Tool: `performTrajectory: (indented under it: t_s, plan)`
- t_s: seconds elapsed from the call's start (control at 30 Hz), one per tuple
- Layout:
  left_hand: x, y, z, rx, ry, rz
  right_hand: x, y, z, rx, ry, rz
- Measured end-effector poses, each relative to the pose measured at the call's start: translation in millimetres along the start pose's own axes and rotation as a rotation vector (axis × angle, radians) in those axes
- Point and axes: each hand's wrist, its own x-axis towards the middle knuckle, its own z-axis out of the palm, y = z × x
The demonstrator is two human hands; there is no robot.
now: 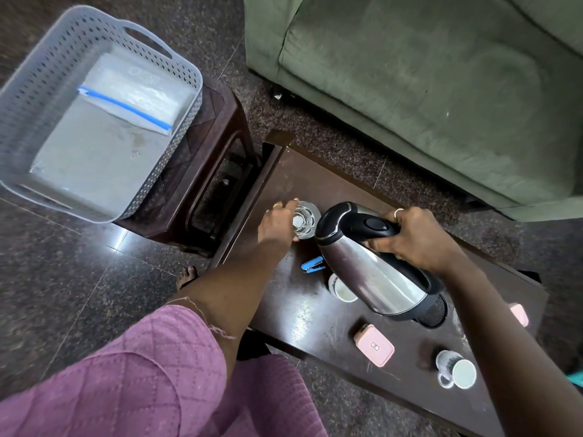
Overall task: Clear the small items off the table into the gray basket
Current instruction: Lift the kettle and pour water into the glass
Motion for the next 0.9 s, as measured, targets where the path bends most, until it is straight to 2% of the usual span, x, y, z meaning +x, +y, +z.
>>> performTrajectory:
  t_s: [0.9]
  plan:
    - [-0.4, 1.8, 0.5, -0.003, 0.012, 0.001, 0.3, -1.8, -1.6, -0.009, -0.011, -0.006]
